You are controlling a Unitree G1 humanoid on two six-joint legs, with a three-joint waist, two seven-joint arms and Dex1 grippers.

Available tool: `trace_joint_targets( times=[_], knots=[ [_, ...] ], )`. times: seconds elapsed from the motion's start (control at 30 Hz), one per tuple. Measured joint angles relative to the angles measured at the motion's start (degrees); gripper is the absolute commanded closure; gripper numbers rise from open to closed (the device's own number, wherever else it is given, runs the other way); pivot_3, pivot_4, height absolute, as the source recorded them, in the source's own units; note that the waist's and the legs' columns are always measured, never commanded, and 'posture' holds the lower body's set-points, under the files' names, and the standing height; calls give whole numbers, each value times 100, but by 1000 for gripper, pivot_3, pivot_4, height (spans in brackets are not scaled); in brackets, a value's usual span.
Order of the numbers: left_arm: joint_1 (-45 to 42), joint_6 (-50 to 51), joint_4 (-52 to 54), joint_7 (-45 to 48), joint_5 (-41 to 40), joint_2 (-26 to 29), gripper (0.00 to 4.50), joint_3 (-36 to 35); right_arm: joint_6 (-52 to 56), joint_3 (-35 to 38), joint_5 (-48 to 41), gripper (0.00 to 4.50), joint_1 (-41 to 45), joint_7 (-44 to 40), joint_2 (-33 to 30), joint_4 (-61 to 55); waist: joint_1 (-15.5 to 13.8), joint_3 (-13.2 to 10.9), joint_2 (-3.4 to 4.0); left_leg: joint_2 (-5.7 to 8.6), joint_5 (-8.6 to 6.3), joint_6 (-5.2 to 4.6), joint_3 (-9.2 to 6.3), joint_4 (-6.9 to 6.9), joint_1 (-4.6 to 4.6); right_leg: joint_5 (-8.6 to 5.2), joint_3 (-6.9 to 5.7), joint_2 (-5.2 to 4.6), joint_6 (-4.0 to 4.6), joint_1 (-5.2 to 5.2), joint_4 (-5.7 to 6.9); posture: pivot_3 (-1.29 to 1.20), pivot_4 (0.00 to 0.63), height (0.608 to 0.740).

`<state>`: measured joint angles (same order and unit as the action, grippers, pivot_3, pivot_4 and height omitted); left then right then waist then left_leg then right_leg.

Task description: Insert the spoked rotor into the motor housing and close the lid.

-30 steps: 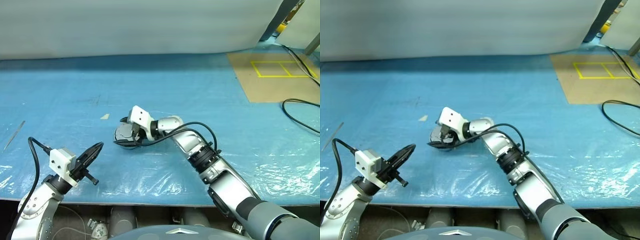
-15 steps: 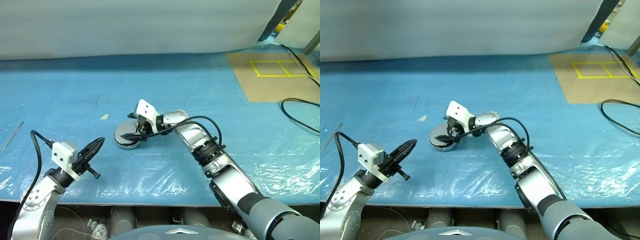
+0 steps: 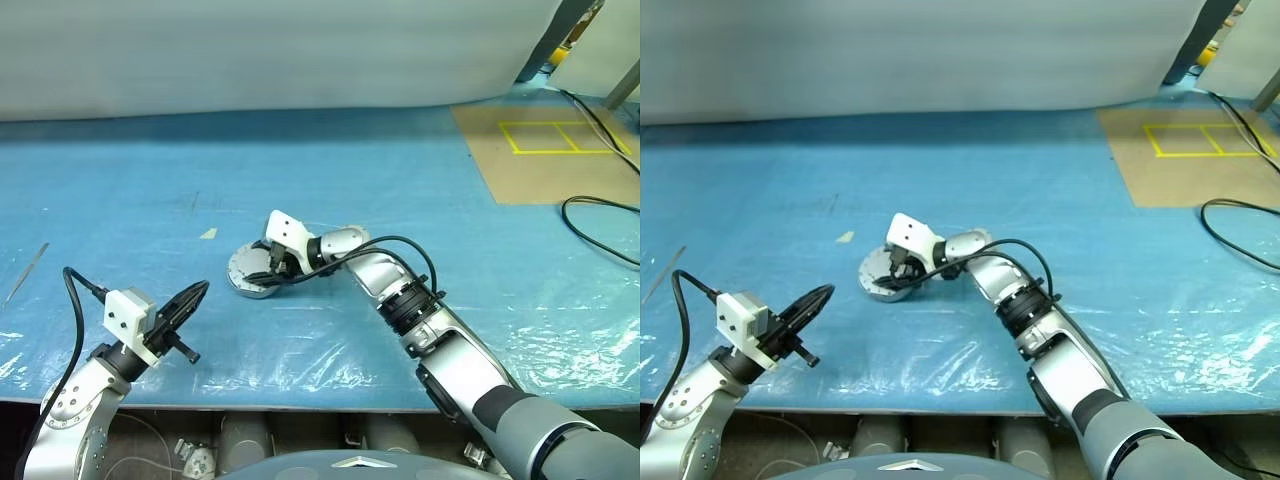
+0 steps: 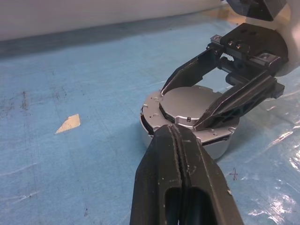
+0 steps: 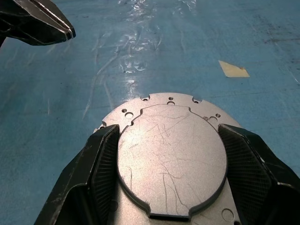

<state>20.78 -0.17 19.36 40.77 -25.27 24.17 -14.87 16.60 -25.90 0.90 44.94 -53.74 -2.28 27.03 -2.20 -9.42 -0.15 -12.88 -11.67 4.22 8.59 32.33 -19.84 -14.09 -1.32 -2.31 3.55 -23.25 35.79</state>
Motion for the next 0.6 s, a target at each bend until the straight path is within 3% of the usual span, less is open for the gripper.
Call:
trace_joint_targets(
  times=[0.23, 0.6],
  knots=[
    [2, -93, -112, 19, -14, -6, 4500, -103, 230, 151, -94, 1529, -32, 119, 187, 9, -2, 0, 0, -1, 0, 0, 2, 0, -2, 2, -1, 0, 2, -3, -5, 0, 150, 740],
    [-28, -206, -264, 50, 3, -4, 4500, -96, -348, -30, 161, 1529, -104, 126, -38, 45, -9, 0, 0, 0, 0, 0, 2, 2, 9, 1, 0, -1, 2, 7, -2, 0, 150, 740]
  ],
)
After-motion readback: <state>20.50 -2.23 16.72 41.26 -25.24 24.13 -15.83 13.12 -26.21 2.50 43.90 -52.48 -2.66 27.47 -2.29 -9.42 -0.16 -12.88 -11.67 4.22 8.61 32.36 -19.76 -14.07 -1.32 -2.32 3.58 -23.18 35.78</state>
